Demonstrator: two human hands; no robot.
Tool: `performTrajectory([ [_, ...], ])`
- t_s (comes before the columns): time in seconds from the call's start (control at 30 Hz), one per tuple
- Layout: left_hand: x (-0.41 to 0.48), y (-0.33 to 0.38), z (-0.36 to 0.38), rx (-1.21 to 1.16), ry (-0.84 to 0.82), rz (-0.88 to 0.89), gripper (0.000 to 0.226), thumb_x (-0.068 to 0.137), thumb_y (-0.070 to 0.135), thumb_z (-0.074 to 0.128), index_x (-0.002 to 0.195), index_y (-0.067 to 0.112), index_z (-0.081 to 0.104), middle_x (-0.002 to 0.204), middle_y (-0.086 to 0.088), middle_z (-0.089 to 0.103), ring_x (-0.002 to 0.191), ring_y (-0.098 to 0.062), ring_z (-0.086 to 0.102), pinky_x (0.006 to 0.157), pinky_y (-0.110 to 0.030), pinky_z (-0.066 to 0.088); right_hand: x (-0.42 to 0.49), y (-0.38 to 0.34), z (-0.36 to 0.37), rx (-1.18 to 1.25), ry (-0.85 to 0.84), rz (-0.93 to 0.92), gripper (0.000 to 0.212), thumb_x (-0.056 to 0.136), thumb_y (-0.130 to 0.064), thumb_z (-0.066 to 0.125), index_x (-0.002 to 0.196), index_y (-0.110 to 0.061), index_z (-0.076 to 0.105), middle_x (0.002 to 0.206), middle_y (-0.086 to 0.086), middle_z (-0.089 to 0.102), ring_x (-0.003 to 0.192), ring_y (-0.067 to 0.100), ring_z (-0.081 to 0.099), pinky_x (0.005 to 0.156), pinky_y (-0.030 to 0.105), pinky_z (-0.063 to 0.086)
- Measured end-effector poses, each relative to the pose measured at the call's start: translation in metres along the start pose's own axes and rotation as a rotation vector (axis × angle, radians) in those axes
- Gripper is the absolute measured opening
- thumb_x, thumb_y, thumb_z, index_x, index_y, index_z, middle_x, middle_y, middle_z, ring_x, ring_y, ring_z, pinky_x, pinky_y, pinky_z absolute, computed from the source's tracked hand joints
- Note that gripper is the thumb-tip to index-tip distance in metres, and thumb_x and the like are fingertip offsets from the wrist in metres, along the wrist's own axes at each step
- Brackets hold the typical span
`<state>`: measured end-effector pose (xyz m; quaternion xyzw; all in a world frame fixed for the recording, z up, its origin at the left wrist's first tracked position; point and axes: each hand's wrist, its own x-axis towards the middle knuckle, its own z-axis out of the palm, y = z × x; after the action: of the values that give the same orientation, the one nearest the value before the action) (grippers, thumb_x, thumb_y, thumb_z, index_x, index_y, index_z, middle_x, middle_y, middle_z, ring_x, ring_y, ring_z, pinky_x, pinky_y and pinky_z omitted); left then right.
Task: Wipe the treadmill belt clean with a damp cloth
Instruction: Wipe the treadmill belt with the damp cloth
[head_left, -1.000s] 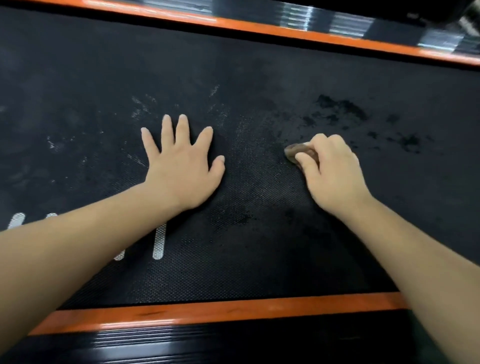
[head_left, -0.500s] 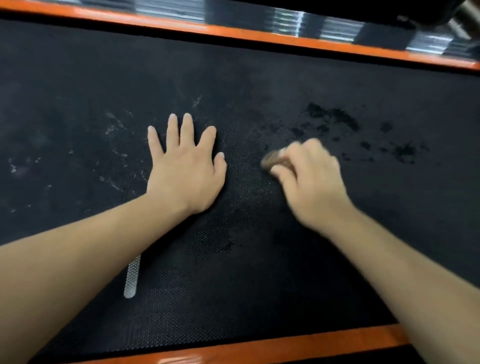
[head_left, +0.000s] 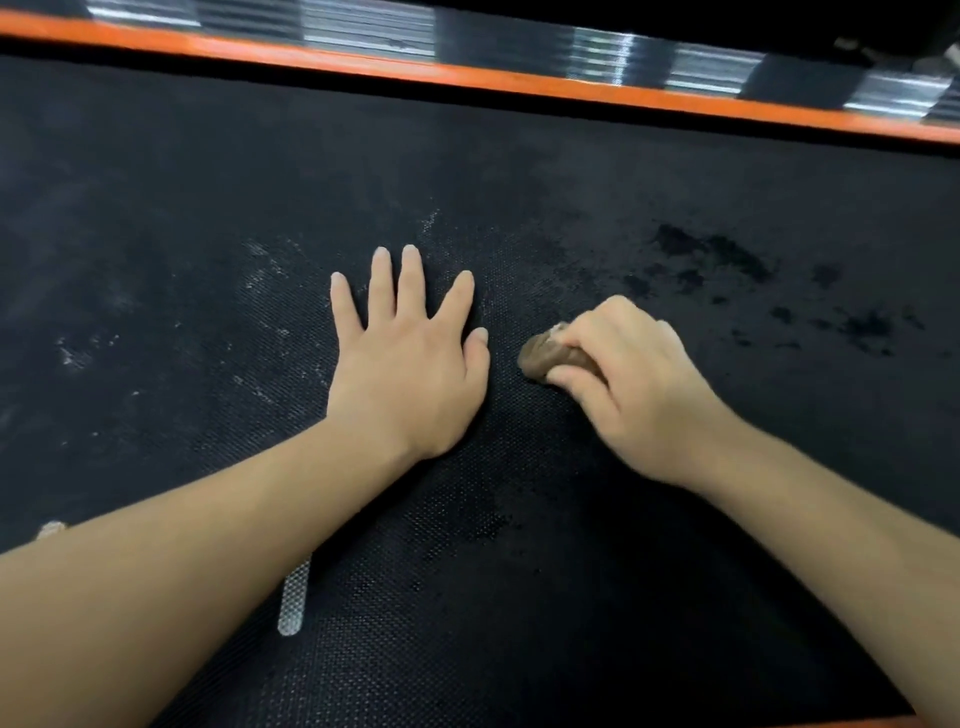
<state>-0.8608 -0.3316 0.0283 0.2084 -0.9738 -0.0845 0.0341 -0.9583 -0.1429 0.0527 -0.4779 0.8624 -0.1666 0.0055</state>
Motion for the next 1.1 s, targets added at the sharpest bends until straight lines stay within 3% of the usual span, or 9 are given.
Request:
performTrajectory([
  [0.07,0.000,0.000,0.000,0.002,-0.006,0.003,0.061,0.102,0.054,0.018,0.158,0.031,0.018,0.168,-0.018,0.007,0.155,-0.037,-0.005,0.121,-0.064,-0.003,0.030,0.022,-0.003,-0.052,0.080,0.026,0.023,0.095,-0.046,0.048,0.104,-0.030,0.060,0.097,0.000,0.050,0.093,0.026,0.054,0.086,0.047,0.045],
  [0.2,0.001,0.000,0.000,-0.015,-0.013,-0.004,0.061,0.101,0.055,0.019,0.158,0.032,0.020,0.168,-0.018,0.008,0.155,-0.036,-0.004,0.121,-0.063,-0.003,0.084,0.050,-0.002,-0.105,0.185,0.390,0.024,0.100,-0.042,0.050,0.110,-0.020,0.053,0.109,0.011,0.052,0.100,0.036,0.055,0.088,0.047,0.042],
  [0.27,0.001,0.001,0.000,-0.017,-0.010,0.002,0.062,0.100,0.056,0.019,0.158,0.032,0.021,0.167,-0.018,0.009,0.155,-0.036,-0.004,0.121,-0.064,-0.003,0.073,0.032,0.005,-0.130,0.154,0.309,0.026,0.098,-0.044,0.050,0.111,-0.022,0.055,0.109,0.009,0.052,0.100,0.033,0.054,0.089,0.046,0.042],
  [0.37,0.001,0.000,-0.001,0.000,0.006,-0.003,0.067,0.097,0.057,0.016,0.158,0.030,0.021,0.167,-0.019,0.010,0.154,-0.038,-0.002,0.120,-0.065,-0.001,0.032,0.000,0.009,-0.061,0.035,0.028,0.033,0.093,-0.051,0.044,0.111,-0.029,0.061,0.103,0.001,0.053,0.097,0.024,0.054,0.088,0.046,0.042],
  [0.43,0.001,0.001,0.000,0.001,0.004,-0.005,0.067,0.096,0.057,0.016,0.158,0.030,0.021,0.167,-0.019,0.010,0.154,-0.038,-0.002,0.120,-0.065,0.000,0.044,0.012,0.003,-0.093,0.033,-0.037,0.035,0.092,-0.050,0.045,0.109,-0.024,0.060,0.101,0.004,0.054,0.097,0.028,0.056,0.088,0.048,0.044],
  [0.6,0.002,0.002,-0.001,0.000,-0.007,-0.002,0.068,0.096,0.058,0.012,0.158,0.032,0.019,0.167,-0.018,0.009,0.155,-0.037,-0.003,0.120,-0.064,-0.001,0.124,0.061,-0.005,-0.119,0.156,0.407,0.029,0.099,-0.044,0.051,0.113,-0.019,0.051,0.117,0.014,0.052,0.107,0.039,0.053,0.094,0.048,0.039],
  [0.8,0.003,0.002,-0.001,-0.010,0.013,0.006,0.068,0.096,0.056,0.015,0.157,0.029,0.024,0.166,-0.020,0.013,0.154,-0.040,0.000,0.119,-0.066,0.001,0.098,0.029,0.007,-0.068,0.048,0.043,0.027,0.095,-0.045,0.052,0.108,-0.022,0.058,0.104,0.006,0.054,0.098,0.031,0.056,0.089,0.048,0.044],
  [0.97,0.001,0.001,-0.001,-0.024,0.027,0.015,0.068,0.097,0.057,0.015,0.158,0.028,0.021,0.166,-0.020,0.012,0.154,-0.040,-0.003,0.119,-0.066,0.000,0.173,0.080,-0.009,-0.093,0.128,0.379,0.032,0.099,-0.046,0.051,0.116,-0.019,0.051,0.118,0.013,0.052,0.107,0.038,0.054,0.096,0.049,0.040],
  [1.1,0.001,0.001,-0.001,-0.036,0.031,0.020,0.067,0.097,0.056,0.017,0.157,0.027,0.023,0.166,-0.021,0.013,0.154,-0.040,-0.002,0.119,-0.066,0.000,0.158,0.067,0.004,-0.083,0.075,0.140,0.028,0.098,-0.046,0.052,0.110,-0.021,0.053,0.108,0.006,0.050,0.098,0.026,0.051,0.093,0.046,0.040],
])
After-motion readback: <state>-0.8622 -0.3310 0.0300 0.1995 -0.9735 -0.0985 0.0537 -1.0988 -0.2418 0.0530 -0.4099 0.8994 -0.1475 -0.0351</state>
